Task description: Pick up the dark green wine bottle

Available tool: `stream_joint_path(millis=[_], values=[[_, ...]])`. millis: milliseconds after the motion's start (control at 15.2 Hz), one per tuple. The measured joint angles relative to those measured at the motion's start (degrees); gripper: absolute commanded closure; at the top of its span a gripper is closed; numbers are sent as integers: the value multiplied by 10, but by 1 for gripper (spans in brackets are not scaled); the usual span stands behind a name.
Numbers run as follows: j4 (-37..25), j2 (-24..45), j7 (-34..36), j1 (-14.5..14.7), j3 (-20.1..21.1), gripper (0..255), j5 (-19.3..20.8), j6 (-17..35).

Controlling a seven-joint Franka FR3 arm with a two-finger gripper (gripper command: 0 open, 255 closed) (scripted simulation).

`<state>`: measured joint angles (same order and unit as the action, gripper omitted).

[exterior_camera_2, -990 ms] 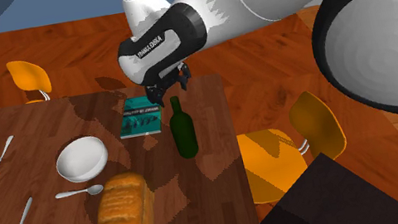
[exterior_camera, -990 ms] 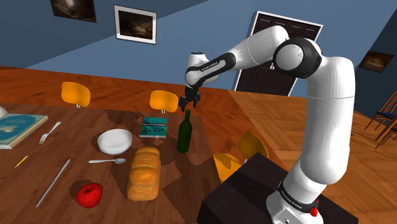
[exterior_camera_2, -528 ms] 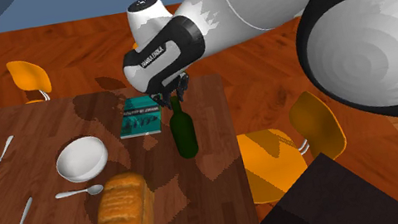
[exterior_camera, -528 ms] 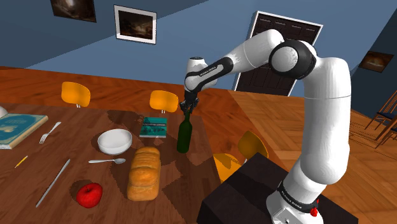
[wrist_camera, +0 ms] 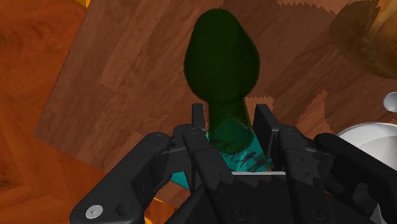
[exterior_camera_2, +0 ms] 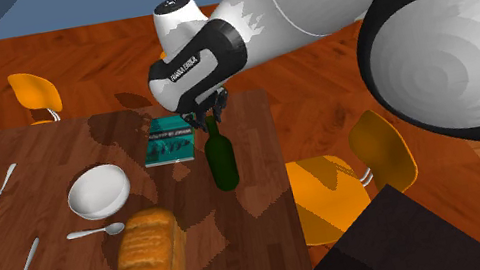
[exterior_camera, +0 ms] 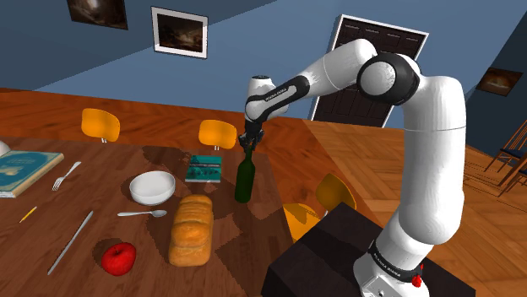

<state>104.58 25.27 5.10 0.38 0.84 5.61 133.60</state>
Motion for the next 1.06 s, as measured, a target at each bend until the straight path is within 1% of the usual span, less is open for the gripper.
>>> stream_joint_path(millis=[1056], values=[[-37,-55,-8,-1,3,255,-6,-92]])
